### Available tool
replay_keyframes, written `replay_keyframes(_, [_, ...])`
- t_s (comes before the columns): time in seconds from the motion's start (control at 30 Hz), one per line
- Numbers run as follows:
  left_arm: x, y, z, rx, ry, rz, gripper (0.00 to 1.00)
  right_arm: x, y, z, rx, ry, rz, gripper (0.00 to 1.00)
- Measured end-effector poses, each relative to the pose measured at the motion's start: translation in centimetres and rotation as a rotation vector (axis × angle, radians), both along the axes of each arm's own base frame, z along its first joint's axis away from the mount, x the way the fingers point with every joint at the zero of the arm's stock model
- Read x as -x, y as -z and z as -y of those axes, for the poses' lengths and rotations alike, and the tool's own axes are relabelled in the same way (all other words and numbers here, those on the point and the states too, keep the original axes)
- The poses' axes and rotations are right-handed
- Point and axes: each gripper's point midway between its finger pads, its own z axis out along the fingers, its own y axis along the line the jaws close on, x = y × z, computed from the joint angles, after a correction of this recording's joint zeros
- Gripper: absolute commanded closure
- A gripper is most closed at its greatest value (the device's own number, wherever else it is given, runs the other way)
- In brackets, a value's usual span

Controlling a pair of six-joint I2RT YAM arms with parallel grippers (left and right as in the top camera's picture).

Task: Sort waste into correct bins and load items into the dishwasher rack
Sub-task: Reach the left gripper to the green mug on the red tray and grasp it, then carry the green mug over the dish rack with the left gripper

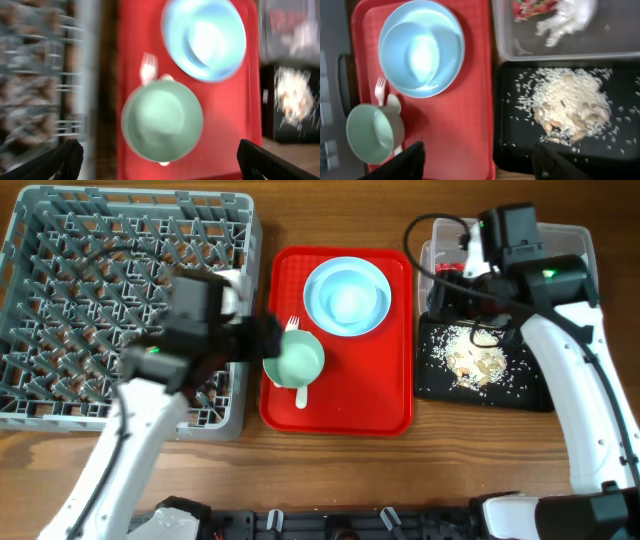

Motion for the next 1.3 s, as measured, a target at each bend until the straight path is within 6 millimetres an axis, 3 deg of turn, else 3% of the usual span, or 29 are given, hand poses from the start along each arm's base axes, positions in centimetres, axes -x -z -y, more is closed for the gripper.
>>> replay_keyframes(0.17, [0.9,3.8,4.9,-0.052,0.141,-0.081,0.02,0.0,0.1,1.4,0.003,0.051,-0.010,0.28])
replay_keyframes(0.27, [1.7,6.5,7.2,-0.087,0.208,-0.138,0.11,0.0,0.1,1.5,0.003,0.055,-0.010,0.27])
replay_keyframes(0.3, [1.9,7.4,7.9,-0.099,0.227,-0.154,0.19,0.0,0.1,1.5,0.002,0.057,-0.011,0.28])
replay_keyframes(0.4, [2.5,10.0,9.6,-0.129,0.276,-0.199,0.57,0.1,0.1,1.5,0.003,0.057,-0.016,0.28])
replay_keyframes(0.47, [2.8,11.3,10.2,-0.142,0.291,-0.223,0.69,0.1,0.2,1.5,0.003,0.057,-0.017,0.28])
replay_keyframes(0.6, [3.0,13.0,10.8,-0.159,0.309,-0.246,0.68,0.2,0.2,1.5,0.003,0.057,-0.021,0.28])
replay_keyframes(0.9, [2.8,13.2,10.9,-0.161,0.307,-0.242,0.68,0.4,0.3,1.5,0.004,0.057,-0.028,0.28])
replay_keyframes(1.0, [2.8,13.7,10.8,-0.170,0.306,-0.252,0.78,0.5,0.3,1.5,0.005,0.057,-0.034,0.28])
replay_keyframes(1.13, [3.0,14.7,10.7,-0.184,0.305,-0.276,0.80,0.5,0.3,1.5,0.005,0.057,-0.035,0.28])
replay_keyframes(1.2, [3.0,14.8,10.7,-0.186,0.305,-0.279,0.93,0.5,0.3,1.5,0.005,0.057,-0.035,0.28])
replay_keyframes(1.3, [2.7,14.8,10.6,-0.194,0.301,-0.269,0.96,0.6,0.3,1.5,0.005,0.057,-0.038,0.28])
